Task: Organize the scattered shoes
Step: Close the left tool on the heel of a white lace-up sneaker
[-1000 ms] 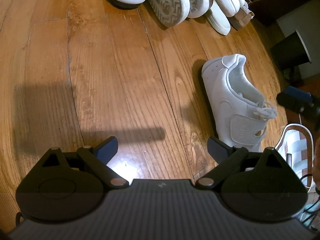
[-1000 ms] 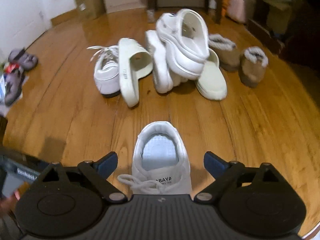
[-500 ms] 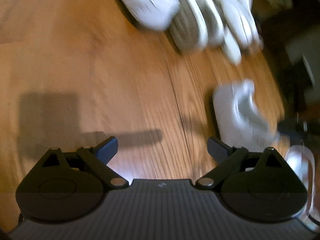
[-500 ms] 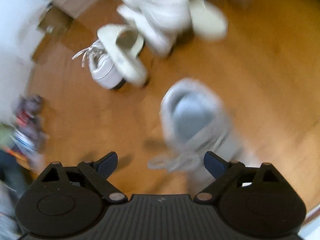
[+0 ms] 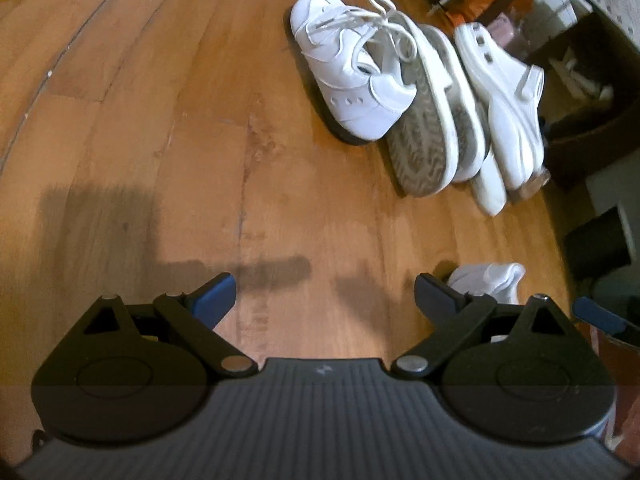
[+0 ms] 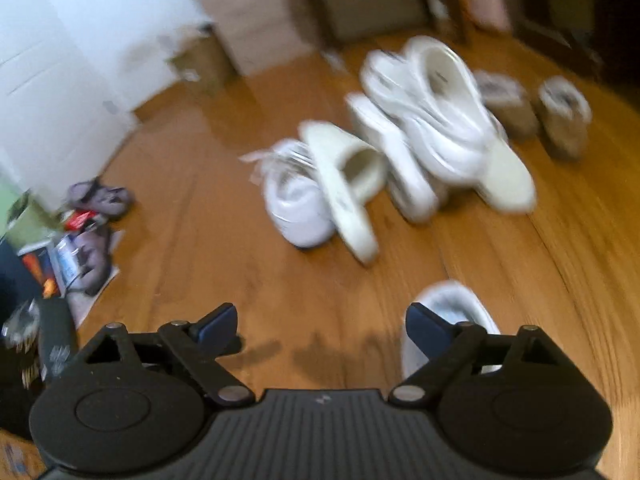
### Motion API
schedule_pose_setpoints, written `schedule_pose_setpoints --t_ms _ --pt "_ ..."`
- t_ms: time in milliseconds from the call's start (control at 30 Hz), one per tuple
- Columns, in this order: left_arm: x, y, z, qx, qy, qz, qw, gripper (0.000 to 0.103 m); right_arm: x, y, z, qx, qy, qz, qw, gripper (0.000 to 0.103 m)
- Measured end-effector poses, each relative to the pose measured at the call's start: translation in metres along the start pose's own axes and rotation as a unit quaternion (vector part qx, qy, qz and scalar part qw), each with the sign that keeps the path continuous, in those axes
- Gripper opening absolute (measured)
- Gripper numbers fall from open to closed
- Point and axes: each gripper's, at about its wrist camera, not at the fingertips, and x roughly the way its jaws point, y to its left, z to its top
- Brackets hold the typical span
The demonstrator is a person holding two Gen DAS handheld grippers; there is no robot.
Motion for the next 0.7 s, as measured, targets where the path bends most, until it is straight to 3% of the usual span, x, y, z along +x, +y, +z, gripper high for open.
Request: schedule_pose_setpoints --t_ms 100,167,233,367,567,600,700 --pt "0.003 -0.005 0.019 -0.007 -0.027 0.033 0.9991 0.097 0.004 -0.001 -0.010 -0.004 0.008 0.021 1.000 0.092" --pt "0.014 -0.012 0.042 -0.012 -0.042 0.062 0.9971 0.089 0.013 -0.007 -0.013 0.013 0.019 0.042 0.999 0.092" --pt "0.030 -0.024 0.059 0.016 -0.032 0.073 0.9967 0.060 0.023 -0.011 -0.011 0.015 0.026 0.050 0.998 0.092" --pt "0.061 -0.054 0.091 0.090 -0.032 0.125 0.9876 0.063 0.060 -0.015 0.021 -0.003 0.043 0.030 0.999 0.092" --pt "0.092 -0.064 0.134 0.099 -0.037 0.105 0.9888 0.077 0.099 -0.011 0.065 -0.064 0.048 -0.039 0.996 0.095" --pt "0.098 -0.064 0.140 0.102 -0.043 0.116 0.9871 0.089 0.101 -0.010 0.068 -0.071 0.048 -0.042 0.995 0.095" --pt "0.110 -0.065 0.151 0.111 -0.048 0.131 0.9838 0.090 0.120 -0.009 0.088 -0.084 0.057 -0.020 0.995 0.095"
